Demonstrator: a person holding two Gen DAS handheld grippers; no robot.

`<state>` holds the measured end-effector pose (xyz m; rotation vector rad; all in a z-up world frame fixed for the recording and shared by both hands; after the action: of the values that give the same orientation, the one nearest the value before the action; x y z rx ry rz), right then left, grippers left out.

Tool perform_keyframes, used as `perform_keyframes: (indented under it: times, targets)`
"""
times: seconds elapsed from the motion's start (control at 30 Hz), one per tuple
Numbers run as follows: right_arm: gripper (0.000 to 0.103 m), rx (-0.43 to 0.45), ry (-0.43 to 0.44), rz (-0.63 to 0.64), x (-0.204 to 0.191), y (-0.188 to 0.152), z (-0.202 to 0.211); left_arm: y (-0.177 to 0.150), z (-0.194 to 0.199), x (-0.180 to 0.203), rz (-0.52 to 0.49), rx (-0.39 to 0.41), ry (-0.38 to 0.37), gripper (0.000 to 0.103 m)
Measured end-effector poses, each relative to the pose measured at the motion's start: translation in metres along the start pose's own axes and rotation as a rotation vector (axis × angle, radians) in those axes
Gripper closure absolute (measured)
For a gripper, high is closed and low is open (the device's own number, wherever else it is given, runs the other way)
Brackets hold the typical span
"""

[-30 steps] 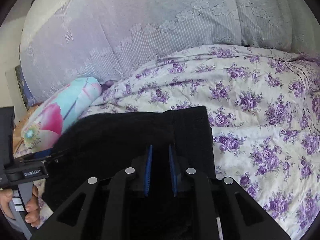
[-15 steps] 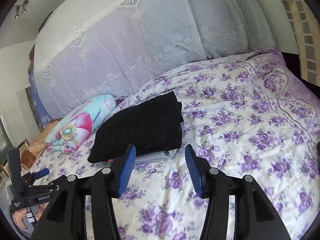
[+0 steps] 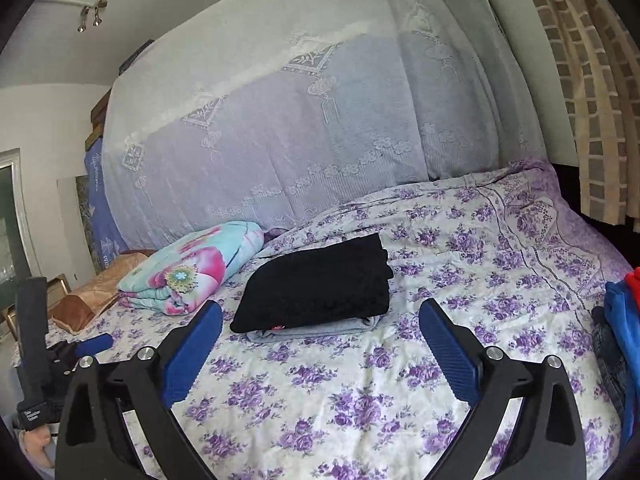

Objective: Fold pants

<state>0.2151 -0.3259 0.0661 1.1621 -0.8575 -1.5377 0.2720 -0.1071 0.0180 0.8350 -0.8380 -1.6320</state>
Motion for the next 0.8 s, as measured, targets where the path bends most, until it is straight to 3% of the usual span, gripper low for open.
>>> perform_keyframes:
  times: [0.13,0.33,0.63,0.8]
  targets:
    - [0.004,-0.023,-0.021,-0.027,-0.002,-0.005,-0.038,0.016,-0.031,0.006,0.037,-0.002,0.006,0.005]
    - [0.004,0.045,-0.017,-0.015,0.006,-0.02,-0.049,0.019,-0.068,0.013,0.052,-0.017,0.0,0.005]
    - [0.004,-0.013,-0.028,-0.013,0.014,-0.036,-0.065,0.004,-0.085,0.021,0.048,-0.042,-0.042,0.005]
    - [0.004,-0.035,-0.035,0.009,0.01,-0.043,-0.07,0.003,-0.077,0.022,0.033,-0.007,-0.052,0.005]
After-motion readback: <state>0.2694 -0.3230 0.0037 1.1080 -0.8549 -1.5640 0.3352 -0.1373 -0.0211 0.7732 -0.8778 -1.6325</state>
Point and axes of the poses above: each gripper's, at about its wrist camera, not at the fingertips, and z roughly against the way its jaws point, x to its right, y to its top, the point moved 4 cm from there along -z, roughly the way its jaws point, and after that the axes turned 5 degrees about -z, right-handed, at the moved point
